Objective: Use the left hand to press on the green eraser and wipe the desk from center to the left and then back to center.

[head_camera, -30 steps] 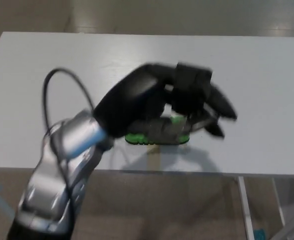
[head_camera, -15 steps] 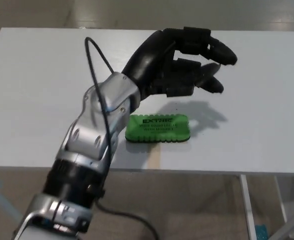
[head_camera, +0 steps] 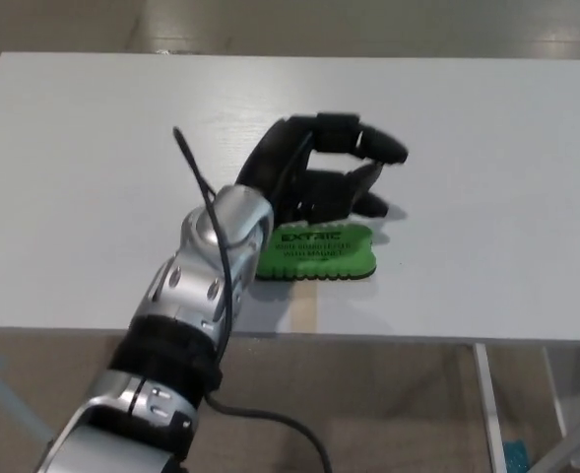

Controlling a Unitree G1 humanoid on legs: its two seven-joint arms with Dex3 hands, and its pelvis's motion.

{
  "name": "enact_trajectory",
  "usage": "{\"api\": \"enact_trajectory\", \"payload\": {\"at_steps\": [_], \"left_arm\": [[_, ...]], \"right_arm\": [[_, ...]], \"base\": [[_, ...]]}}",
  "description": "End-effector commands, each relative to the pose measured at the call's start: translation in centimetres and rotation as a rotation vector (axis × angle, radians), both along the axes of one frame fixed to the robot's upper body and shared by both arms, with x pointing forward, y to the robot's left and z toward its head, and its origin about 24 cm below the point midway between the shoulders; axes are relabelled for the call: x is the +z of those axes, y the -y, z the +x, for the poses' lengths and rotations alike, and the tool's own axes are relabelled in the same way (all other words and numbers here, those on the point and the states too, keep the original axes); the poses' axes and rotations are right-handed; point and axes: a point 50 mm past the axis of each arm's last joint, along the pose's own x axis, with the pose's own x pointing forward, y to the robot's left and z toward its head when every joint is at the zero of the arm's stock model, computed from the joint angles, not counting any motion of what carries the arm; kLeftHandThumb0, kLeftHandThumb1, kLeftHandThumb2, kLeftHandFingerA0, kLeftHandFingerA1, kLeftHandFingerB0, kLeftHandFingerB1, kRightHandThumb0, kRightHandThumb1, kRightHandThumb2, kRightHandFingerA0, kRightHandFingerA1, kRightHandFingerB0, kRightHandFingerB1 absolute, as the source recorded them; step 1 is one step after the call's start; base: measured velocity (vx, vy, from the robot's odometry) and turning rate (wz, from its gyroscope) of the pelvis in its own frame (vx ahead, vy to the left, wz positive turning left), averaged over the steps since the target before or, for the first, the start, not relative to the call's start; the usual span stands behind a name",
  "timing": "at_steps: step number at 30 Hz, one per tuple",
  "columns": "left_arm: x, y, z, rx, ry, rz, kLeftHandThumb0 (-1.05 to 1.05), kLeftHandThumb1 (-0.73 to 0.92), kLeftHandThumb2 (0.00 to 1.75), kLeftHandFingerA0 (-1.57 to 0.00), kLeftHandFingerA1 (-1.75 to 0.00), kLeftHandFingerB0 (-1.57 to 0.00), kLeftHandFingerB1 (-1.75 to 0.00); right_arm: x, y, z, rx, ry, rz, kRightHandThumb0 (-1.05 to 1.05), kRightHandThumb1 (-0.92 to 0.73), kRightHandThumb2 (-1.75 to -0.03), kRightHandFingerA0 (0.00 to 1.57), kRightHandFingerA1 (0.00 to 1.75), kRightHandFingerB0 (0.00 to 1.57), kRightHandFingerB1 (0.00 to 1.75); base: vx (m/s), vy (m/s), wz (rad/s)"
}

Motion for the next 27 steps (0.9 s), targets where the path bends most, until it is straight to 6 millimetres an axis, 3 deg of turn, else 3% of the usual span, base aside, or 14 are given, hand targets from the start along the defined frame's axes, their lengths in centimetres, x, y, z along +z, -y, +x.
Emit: {"api": "enact_trajectory", "payload": {"at_steps": [1, 14, 27], "left_arm": [[-1.4, -0.6, -0.3, 0.036, 0.002, 0.016, -0.21, 0.84, 0.67, -1.06, -0.57, -0.94, -0.78], [-4.1, -1.0, -1.2, 0.080, -0.066, 0.014, -0.20, 0.85, 0.67, -1.06, -0.59, -0.94, -0.79], [-5.4, -0.8, -2.0, 0.063, -0.082, 0.011, -0.20, 0.85, 0.67, -1.07, -0.59, -0.95, -0.77]], "right_arm": [[0.0, 0.0, -0.2, 0.023, 0.005, -0.032, -0.39, -0.74, -0.62, 0.69, 0.54, 0.66, 0.42], [0.1, 0.0, 0.0, 0.051, 0.007, -0.052, -0.41, -0.73, -0.63, 0.69, 0.53, 0.63, 0.42], [0.1, 0.0, 0.0, 0.059, 0.003, -0.040, -0.40, -0.74, -0.63, 0.70, 0.54, 0.64, 0.42]], "base": [[0.00, 0.000, 0.00], [0.00, 0.000, 0.00], [0.00, 0.000, 0.00]]}}
